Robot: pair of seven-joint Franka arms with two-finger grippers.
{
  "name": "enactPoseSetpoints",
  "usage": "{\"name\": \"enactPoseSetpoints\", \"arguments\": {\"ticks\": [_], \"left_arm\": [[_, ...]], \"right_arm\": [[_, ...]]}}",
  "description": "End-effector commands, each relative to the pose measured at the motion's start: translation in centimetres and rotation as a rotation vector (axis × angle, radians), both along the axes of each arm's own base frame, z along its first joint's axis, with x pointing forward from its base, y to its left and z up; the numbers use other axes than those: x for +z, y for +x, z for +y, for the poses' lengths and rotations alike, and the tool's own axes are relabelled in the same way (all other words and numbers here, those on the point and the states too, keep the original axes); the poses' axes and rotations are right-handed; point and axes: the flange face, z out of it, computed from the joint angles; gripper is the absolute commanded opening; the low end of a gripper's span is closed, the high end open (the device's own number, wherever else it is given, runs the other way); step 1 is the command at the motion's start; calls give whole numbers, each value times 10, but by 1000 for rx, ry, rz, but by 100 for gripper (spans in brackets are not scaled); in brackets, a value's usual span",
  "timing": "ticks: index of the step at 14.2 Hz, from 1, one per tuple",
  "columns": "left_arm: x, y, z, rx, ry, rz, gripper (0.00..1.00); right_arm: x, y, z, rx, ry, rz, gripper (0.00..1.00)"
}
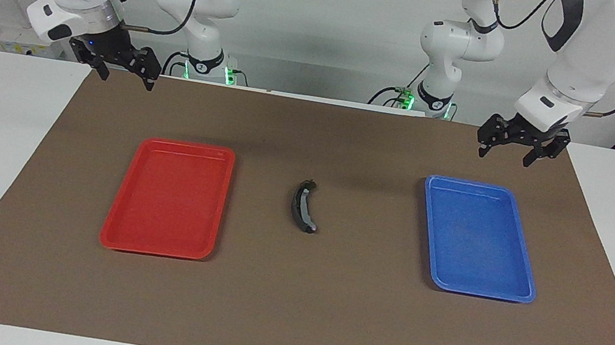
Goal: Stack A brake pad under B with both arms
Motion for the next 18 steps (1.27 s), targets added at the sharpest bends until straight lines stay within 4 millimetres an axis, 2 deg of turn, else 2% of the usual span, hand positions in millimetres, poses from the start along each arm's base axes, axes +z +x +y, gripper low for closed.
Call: {"name": "enactPoseSetpoints", "arguments": {"ticks": [1,4,7,10,18], "left_arm": [[11,-6,10,14,-9,19,100],[12,-6,14,25,-10,11,100],[11,-5,22,37,-11,11,100],[9,-5,23,39,-11,14,100],[8,-5,22,36,-11,16,100]], "right_arm": [[1,2,-6,27,-6,4,100],[9,-6,-14,13,-1,-5,100],[1,-11,-23,3,7,-5,100],[7,-10,-26,-5,17,-21,100],[3,-6,-30,-16,27,-25,100]]}}
